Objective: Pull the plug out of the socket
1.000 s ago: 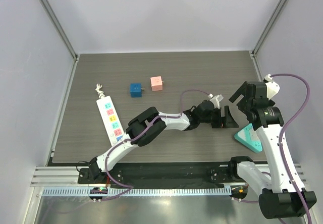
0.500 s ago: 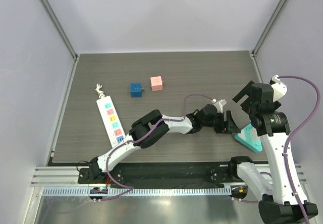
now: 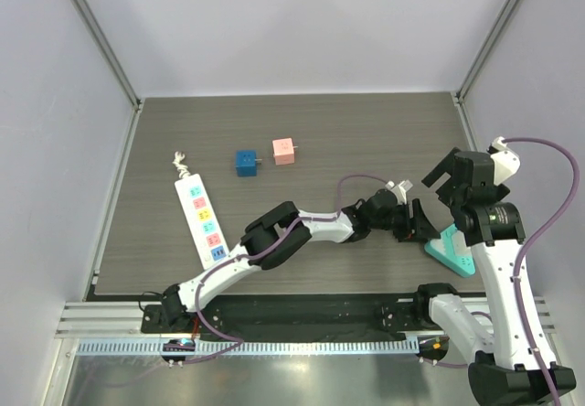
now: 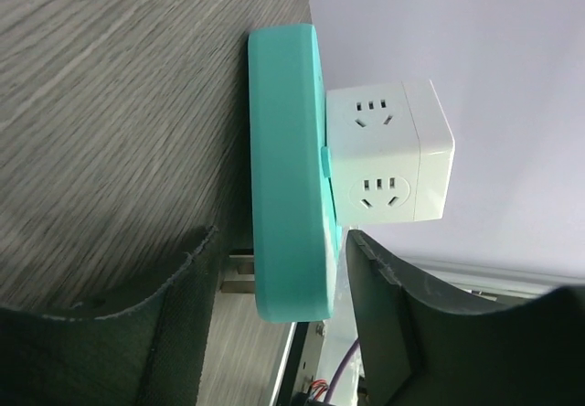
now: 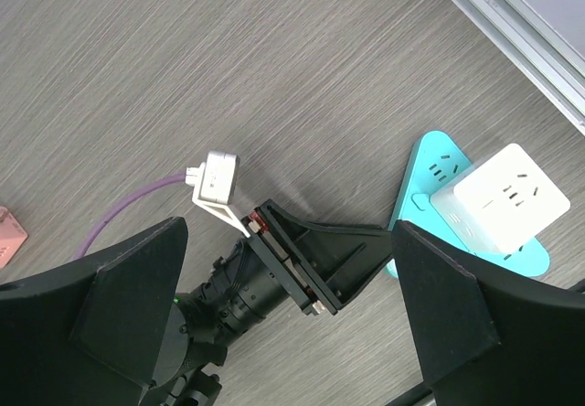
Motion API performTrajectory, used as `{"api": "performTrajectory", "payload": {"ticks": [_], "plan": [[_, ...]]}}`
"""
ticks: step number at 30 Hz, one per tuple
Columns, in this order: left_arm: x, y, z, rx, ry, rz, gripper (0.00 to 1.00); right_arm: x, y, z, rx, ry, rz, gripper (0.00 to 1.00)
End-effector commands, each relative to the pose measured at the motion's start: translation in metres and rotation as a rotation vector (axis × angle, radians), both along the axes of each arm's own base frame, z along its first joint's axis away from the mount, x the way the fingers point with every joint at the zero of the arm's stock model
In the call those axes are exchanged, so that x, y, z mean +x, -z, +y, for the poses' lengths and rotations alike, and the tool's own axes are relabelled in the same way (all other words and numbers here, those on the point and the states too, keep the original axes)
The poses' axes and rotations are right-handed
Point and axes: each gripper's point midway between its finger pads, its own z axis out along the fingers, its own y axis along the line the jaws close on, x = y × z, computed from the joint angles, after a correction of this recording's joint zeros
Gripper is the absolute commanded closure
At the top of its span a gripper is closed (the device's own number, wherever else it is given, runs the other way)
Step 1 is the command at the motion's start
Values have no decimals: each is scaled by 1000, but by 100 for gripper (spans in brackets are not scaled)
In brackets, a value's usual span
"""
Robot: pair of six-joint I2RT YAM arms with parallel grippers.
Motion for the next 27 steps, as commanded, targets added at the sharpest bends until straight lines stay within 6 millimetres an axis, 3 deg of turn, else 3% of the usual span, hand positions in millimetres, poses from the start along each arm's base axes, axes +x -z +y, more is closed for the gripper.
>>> {"api": "performTrajectory", "payload": {"ticks": [1,2,8,11,12,18,19,21,22,24,27], "plan": [[-10,-5,-7,-44,25,14,42,4,-10,-6,-29,26,-20,0],[-12,-5,-7,-47,27,20,43,4,-10,-7,-32,29,-20,0],[-15,-12,0,-79,21,31,72,5,-6,-7,-31,30,-7,0],[-11,-13,12,-75,3,28,97,5,-3,-6,-25,23,-1,1],[-10,-14,16,-77,-1,25,100,5,-2,-6,-27,22,1,0],[6,-5,56,-20,-57,8,100,9,13,7,-36,-97,68,0],[14,-7,64,-23,-74,-9,100,12,16,16,-20,-163,78,0],[14,7,84,21,-95,-4,100,12,25,18,-32,-200,117,0],[20,-1,92,17,-109,-13,100,12,29,22,-28,-231,134,0],[22,10,112,54,-129,-15,100,14,38,37,8,-320,146,0],[22,2,127,40,-147,-34,100,17,48,59,78,-424,134,1]]}}
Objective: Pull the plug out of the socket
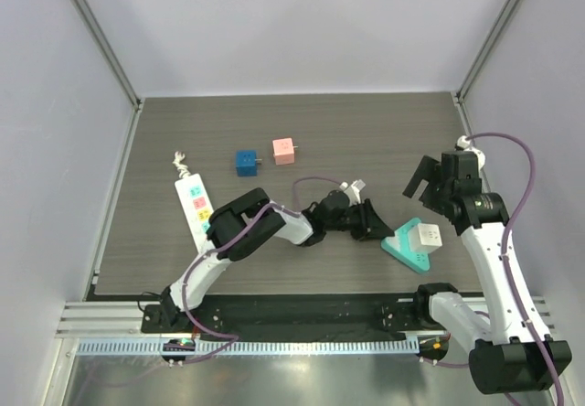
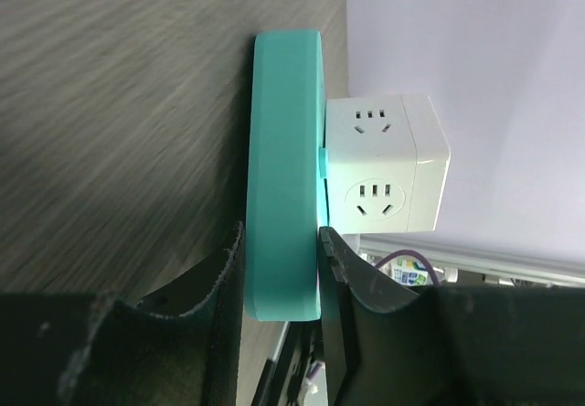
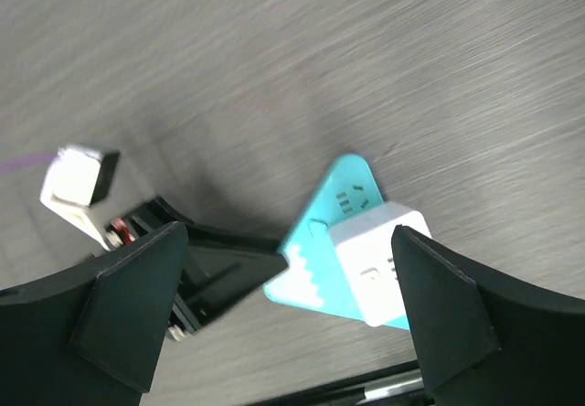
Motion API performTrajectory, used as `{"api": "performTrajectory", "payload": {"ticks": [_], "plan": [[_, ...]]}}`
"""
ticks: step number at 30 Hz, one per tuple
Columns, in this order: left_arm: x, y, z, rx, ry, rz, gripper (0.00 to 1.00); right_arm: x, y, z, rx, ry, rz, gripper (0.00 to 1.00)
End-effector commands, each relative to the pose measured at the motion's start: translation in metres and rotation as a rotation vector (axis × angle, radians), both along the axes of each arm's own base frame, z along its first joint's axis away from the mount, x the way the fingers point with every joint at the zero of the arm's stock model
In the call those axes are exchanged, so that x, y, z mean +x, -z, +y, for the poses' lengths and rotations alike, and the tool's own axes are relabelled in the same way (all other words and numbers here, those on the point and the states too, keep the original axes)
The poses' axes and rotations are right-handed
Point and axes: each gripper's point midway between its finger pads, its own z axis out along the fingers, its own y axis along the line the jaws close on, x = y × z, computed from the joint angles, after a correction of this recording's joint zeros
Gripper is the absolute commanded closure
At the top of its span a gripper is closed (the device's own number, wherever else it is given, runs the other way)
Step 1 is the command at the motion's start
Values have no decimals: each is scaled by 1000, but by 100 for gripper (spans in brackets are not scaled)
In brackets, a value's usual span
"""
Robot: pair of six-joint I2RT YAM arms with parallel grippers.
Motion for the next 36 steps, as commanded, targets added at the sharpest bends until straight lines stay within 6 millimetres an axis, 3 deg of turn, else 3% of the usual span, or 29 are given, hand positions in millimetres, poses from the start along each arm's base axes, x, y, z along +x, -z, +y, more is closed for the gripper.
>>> {"api": "performTrajectory", "payload": {"ticks": [1,8,10,15,22,25,29,33,36], "plan": [[6,1,28,33,-44,-66,100,8,3,29,80,-174,-35,0],[3,18,89,123,-137,-76,100,9,34,72,193,-283,40,0],[5,24,107,154,-172,-72,100,14,37,80,161,-299,33,1],[13,30,163,222,-285,-69,100,15,47,129,144,-433,55,0],[12,33,215,246,-366,-48,100,10,48,164,189,-586,23,0],[13,31,226,253,-381,-62,100,4,56,175,206,-645,35,0],[8,28,227,263,-343,-84,100,-3,69,187,189,-715,70,0],[7,18,225,257,-314,-128,99,-3,75,184,154,-714,74,0],[6,9,219,248,-274,-149,89,-4,76,181,152,-697,71,0]]}}
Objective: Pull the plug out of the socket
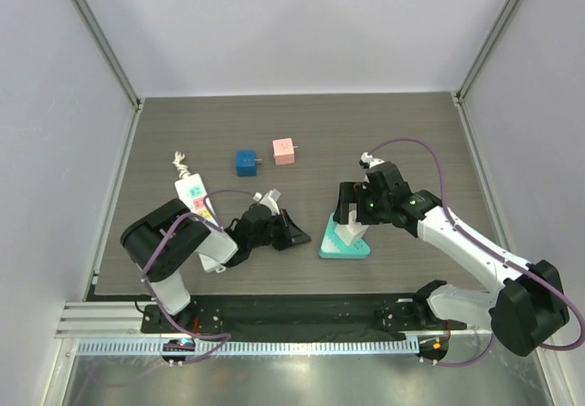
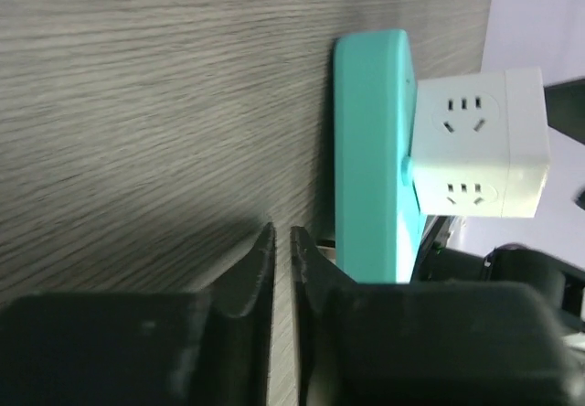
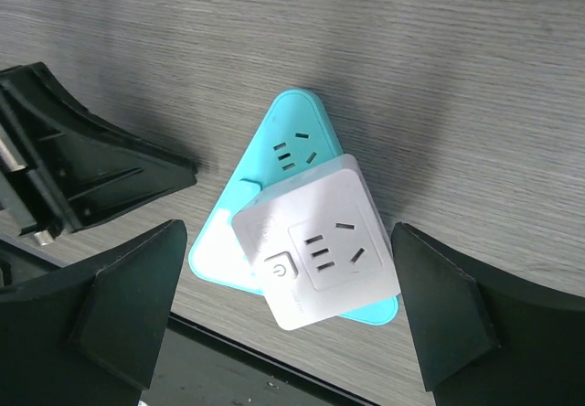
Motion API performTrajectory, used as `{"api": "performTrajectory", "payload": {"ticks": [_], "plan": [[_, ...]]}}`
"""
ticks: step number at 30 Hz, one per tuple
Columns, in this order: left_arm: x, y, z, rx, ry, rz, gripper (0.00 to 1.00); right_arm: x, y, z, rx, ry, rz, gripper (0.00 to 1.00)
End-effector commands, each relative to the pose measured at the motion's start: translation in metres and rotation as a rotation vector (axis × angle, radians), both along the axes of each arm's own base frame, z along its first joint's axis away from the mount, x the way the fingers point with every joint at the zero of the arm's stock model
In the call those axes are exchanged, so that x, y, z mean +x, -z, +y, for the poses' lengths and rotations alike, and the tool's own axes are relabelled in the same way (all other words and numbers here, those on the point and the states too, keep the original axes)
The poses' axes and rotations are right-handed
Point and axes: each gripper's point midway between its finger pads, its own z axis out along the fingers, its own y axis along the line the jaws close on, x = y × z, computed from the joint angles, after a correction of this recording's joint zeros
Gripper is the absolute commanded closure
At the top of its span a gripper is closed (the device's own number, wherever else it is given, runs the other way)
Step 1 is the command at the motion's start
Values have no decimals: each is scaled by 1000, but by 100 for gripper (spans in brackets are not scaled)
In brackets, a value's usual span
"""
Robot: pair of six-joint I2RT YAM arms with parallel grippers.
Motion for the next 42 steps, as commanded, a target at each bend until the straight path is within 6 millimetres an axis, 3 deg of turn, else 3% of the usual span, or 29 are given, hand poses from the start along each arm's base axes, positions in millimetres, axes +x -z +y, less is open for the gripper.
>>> {"api": "performTrajectory", "payload": {"ticks": [1,3,4,5,7,10,23,27,30,33,37,42], "plan": [[1,-23,-11,-21,76,-82,83,2,-2,0,-1,-8,-40,0],[-1,-34,-18,-65,119,-111,60,0,-2,-3,-6,-1,-43,0],[-3,-39,-21,-84,138,-125,42,0,-1,-5,-12,3,-42,0],[-5,-44,-25,-108,167,-136,34,-2,0,-6,-15,4,-38,0],[-5,-48,-37,-126,215,-137,22,-3,1,-7,-17,3,-38,0],[-6,-46,-55,-157,288,-98,19,-4,0,-6,-8,0,-39,0],[-7,-25,-71,-176,328,15,34,-5,-3,-3,-2,-18,-39,0],[-9,-25,-70,-193,332,23,47,-7,0,-4,-2,-21,-30,0],[-9,-24,-69,-194,323,26,62,-10,4,-1,9,-27,-10,0],[-4,-24,-65,-195,294,23,85,-13,8,0,16,-32,3,0],[0,-23,-53,-189,256,25,100,-15,11,-1,15,-33,8,0],[4,-19,-42,-186,234,55,100,-16,9,3,23,-54,7,0]]}}
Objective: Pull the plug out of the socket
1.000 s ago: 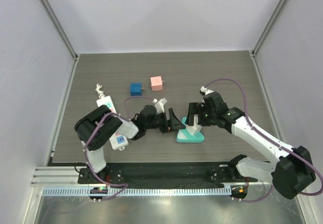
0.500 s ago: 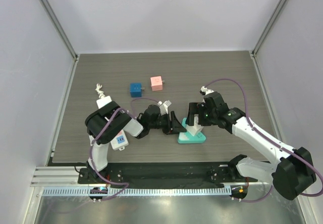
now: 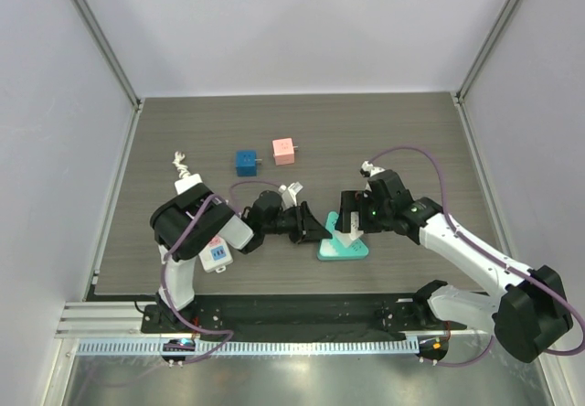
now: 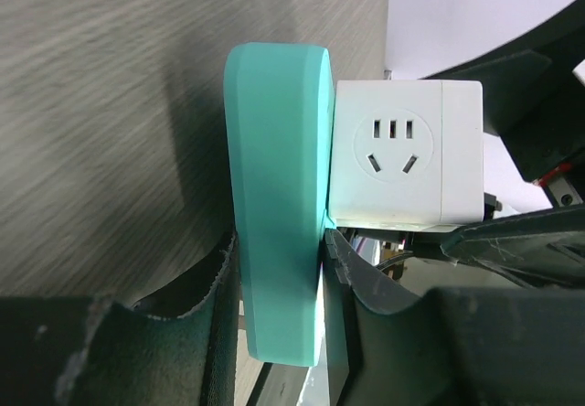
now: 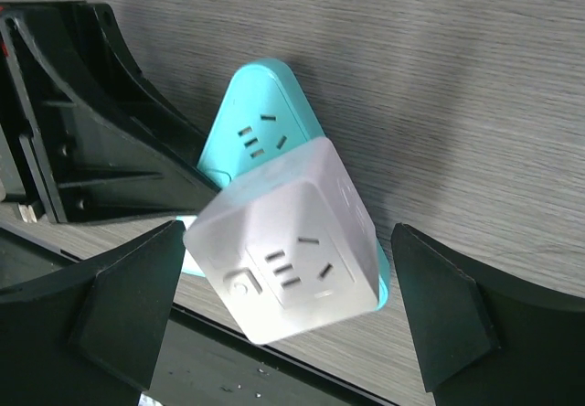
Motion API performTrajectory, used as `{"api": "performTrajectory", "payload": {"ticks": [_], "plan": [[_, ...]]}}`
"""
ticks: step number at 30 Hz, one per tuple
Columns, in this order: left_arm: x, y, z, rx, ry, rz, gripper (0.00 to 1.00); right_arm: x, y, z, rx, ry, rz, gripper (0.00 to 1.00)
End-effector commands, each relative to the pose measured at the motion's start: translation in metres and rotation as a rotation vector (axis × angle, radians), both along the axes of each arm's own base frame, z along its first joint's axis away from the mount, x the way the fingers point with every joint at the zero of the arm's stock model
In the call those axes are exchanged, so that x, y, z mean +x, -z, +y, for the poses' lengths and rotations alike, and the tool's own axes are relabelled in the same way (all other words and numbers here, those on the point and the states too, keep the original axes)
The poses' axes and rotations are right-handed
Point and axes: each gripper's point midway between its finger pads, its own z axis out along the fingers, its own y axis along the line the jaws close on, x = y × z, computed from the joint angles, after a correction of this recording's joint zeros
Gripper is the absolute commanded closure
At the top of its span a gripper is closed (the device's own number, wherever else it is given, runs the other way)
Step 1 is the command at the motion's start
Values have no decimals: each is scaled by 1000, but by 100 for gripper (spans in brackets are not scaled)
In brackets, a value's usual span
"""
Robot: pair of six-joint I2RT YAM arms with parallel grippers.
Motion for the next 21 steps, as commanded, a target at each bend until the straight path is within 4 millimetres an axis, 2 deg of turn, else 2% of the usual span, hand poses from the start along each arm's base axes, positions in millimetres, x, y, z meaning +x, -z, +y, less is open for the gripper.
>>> {"api": "performTrajectory", "payload": {"ticks": [1,5,9,13,17,21], "plan": [[11,5,17,26,-47,-10,100,2,-9,9,26,-38,-30,0],[14,6,28,29,-65,1,100,0,-8,19,25,-85,-44,0],[14,8,35,34,-72,15,100,-1,1,29,-20,-126,-38,1],[14,9,39,37,-73,23,100,5,1,36,-70,-143,-71,1],[14,11,42,42,-82,29,100,15,-1,35,-110,-141,-111,2],[13,13,44,46,-81,37,100,19,-3,39,-111,-162,-140,6]]}}
